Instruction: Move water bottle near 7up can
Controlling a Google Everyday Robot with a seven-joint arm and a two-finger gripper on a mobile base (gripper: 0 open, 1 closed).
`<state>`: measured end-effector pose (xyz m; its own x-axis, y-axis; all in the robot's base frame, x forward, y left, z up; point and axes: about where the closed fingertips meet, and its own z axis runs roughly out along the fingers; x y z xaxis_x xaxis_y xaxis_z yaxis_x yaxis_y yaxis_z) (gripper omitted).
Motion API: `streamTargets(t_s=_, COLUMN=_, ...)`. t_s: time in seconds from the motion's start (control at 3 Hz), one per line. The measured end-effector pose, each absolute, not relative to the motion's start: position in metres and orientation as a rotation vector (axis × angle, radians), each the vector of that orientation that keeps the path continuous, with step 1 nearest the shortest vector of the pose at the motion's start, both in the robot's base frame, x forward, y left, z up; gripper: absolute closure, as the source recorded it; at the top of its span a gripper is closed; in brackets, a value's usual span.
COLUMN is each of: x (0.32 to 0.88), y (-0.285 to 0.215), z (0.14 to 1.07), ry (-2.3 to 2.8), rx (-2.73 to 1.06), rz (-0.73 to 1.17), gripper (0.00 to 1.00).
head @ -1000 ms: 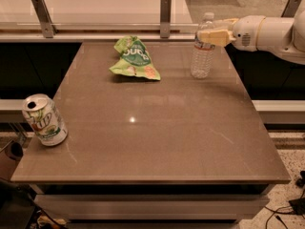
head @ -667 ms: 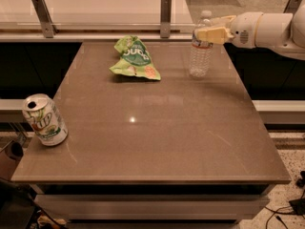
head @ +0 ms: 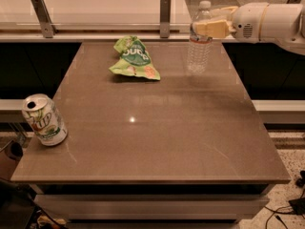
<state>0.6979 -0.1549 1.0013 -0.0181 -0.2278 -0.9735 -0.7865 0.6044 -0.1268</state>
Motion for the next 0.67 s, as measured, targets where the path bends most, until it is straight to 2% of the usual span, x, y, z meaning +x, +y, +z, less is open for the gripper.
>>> streamTargets(t_s=0.67, x=0.651, y=-0.112, z=1.015, ry=1.470, rx=-0.953, rz=0.595, gripper=1.00)
